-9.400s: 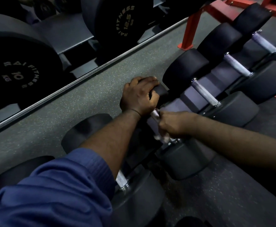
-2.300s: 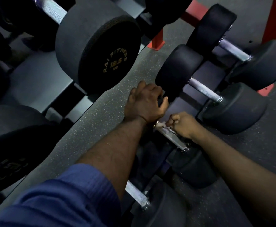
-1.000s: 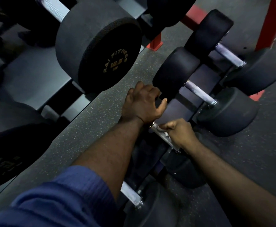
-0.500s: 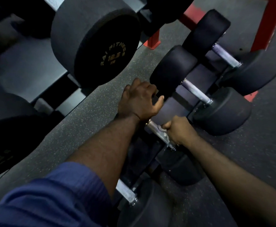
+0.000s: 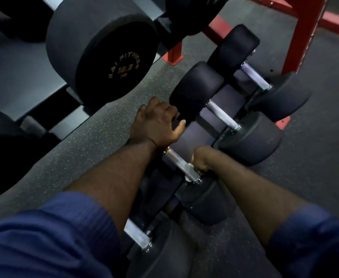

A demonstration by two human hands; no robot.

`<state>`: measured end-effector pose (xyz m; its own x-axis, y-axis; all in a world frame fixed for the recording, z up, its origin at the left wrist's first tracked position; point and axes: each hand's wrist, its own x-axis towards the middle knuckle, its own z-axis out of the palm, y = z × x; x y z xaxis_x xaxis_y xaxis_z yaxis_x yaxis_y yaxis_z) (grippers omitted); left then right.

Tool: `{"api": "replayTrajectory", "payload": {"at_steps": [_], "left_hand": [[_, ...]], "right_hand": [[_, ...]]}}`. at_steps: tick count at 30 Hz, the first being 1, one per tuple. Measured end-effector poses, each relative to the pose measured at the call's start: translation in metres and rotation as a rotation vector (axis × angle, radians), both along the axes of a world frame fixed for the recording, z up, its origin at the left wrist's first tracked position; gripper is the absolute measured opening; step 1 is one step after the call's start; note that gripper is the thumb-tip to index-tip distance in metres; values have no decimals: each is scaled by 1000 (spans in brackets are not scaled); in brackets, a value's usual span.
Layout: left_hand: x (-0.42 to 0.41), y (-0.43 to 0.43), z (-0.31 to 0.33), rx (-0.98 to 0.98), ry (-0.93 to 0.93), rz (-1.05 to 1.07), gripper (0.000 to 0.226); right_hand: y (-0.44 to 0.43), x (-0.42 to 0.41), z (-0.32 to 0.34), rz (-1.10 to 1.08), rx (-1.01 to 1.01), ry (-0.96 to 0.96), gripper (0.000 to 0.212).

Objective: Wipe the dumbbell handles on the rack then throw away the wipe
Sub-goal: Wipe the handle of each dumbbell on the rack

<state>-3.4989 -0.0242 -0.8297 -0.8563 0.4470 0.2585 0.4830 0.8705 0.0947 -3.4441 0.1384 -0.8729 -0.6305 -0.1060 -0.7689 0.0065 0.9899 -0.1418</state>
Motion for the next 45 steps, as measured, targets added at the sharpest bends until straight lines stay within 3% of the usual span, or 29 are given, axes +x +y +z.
{"api": "replayTrajectory", "payload": {"at_steps": [3,6,8,11,16,18,22,24,27,31,33,34,37,42,45], "left_hand": [[0,-3,1,9,-7,12,37],[0,-3,-1,11,1,1,38],[1,-1,-2,24,16,-9,38],[-1,-3,-4,31,26,3,39],[1,-2,-1,35,9,12,44],[0,-1,-3,44,3,9,45],[0,-2,-4,45,28,-3,44],[0,-2,-2,36,18,15,45],[1,-2,-2,57,8,27,47],[2,-4,0,59,0,41,55],[1,-3,0,44,-11,45,60],[1,-3,-1,45,-18,47,62],[2,-6,-2,34,-4,43,65],[1,-8,-2,34,7,39,71],[0,-8,-4,23,14,53,70]], "right_hand": [[4,-9,4,64,27,-99,5],[3,-10,5,67,155,-94,11],[-1,-12,-8,163,115,-109,11],[-2,-11,-2,186,84,-137,33],[-5,6,-5,128,203,166,39],[-10,4,-10,108,227,86,41],[-13,-14,-16,75,66,-152,32],[-5,-9,-17,93,13,-67,29],[11,14,-8,51,-16,258,6],[28,42,-4,204,-99,349,14],[30,39,-4,343,-127,372,38],[24,39,3,439,-106,351,39],[-3,44,25,724,-41,368,20],[-32,51,19,968,-33,336,29],[-35,31,3,1088,-89,568,20]]}}
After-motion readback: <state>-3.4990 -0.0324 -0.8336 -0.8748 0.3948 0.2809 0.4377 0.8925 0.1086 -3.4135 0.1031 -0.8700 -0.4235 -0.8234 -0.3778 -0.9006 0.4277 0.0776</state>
